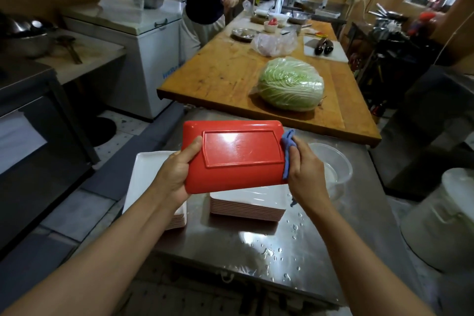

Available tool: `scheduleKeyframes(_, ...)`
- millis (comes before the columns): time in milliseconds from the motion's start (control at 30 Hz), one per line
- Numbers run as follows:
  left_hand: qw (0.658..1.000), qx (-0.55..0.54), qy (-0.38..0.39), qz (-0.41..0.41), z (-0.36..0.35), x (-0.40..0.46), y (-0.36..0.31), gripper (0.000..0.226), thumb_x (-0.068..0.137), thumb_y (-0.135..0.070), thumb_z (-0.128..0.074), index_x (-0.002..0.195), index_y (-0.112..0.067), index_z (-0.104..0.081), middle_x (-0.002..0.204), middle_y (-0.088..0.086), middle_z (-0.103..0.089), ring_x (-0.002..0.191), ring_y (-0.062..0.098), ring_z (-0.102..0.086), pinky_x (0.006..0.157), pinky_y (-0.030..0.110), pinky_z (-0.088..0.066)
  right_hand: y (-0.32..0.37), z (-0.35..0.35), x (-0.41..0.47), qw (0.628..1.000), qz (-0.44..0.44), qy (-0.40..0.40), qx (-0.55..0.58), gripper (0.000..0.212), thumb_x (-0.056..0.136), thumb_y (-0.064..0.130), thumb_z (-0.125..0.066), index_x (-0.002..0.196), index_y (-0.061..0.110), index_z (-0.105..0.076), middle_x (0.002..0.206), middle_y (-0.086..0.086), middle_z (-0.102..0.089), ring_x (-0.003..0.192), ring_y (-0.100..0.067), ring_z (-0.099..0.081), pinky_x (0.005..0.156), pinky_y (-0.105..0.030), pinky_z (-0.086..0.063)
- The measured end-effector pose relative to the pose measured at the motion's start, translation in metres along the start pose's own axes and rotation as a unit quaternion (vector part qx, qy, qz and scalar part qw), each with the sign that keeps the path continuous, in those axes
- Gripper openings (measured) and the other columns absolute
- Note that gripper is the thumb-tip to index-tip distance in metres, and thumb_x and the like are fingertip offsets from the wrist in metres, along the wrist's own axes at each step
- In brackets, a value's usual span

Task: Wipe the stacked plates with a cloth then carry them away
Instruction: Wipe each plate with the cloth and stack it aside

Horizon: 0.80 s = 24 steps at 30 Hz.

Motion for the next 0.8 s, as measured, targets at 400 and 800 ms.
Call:
scheduleKeyframes(400, 0.78, 0.529, -0.094, -0.321, 0.056, -0.019, -0.051, 0.023, 0.079, -0.034, -0.068, 0.062, -0.023, -0.06, 0.049, -0.015, -0.055, 0.047, 0.002, -0.052, 0.044, 0.008, -0.036, 0.001, -0.053, -0.006, 0.994, -0.071, 0.08, 0.005, 0.024, 0.095, 0.021, -0.05, 0.118, 0.015, -0.05, 0.095, 0.001, -0.055, 0.082, -0.016, -0.052, 0.064, -0.019, -0.03)
scheduleKeyframes(800, 0.405, 0.847, -0.035, -0.343, 0.107, -0.031, 0.001, 0.021, 0.07, -0.012, -0.049, 0.063, -0.011, -0.068, 0.06, 0.003, -0.059, 0.056, 0.024, -0.061, 0.031, 0.025, -0.041, 0.004, -0.077, -0.019, 0.991, -0.067, 0.113, 0.014, 0.022, 0.093, 0.02, -0.051, 0.115, 0.019, -0.053, 0.099, 0.001, -0.059, 0.085, -0.015, -0.055, 0.065, -0.02, -0.037)
Point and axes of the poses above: each hand's wrist, its own x-axis towards the middle knuckle, its own z-axis out of the back of the hand, y = z × x, the point moved 3 cm from there along x, towards the middle knuckle
